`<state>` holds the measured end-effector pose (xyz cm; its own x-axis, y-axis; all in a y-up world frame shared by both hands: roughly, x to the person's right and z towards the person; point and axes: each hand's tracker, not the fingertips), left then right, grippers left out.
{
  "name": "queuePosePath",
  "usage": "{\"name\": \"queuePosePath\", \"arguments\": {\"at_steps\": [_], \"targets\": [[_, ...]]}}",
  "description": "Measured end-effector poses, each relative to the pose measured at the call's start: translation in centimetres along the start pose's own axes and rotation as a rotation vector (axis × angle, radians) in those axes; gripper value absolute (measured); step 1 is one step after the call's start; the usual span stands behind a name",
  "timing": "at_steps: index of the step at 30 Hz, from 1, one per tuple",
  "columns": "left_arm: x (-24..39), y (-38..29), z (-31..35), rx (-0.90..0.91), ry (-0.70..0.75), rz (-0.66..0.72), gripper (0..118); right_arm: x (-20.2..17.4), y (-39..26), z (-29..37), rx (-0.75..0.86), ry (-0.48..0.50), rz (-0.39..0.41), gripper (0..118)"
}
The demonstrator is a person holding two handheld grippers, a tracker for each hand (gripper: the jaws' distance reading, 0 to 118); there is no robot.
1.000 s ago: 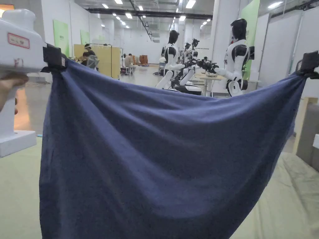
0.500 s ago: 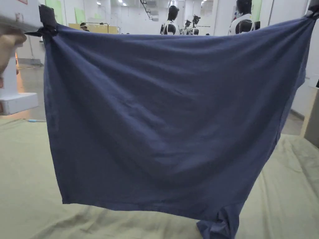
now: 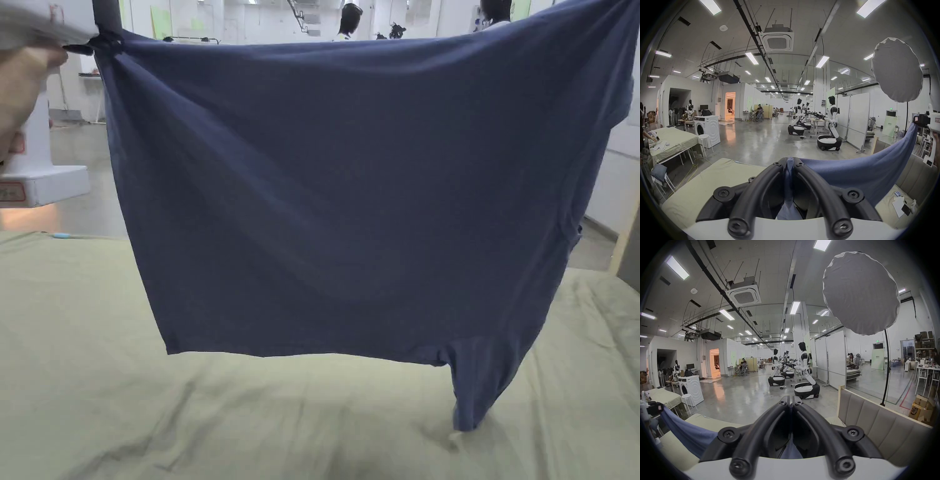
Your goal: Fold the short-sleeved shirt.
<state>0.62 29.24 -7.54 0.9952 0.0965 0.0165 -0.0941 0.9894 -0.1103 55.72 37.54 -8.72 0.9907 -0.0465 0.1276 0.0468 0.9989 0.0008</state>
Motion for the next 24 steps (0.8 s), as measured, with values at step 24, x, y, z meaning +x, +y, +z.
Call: {"name": "queuePosePath", "arguments": {"at_steps": [24], "targets": [[-6.6, -26.8, 26.0, -0.223, -0.283, 0.177, 6, 6.5, -25.3, 30.3, -0.273, 0.211, -0.059, 2]]}}
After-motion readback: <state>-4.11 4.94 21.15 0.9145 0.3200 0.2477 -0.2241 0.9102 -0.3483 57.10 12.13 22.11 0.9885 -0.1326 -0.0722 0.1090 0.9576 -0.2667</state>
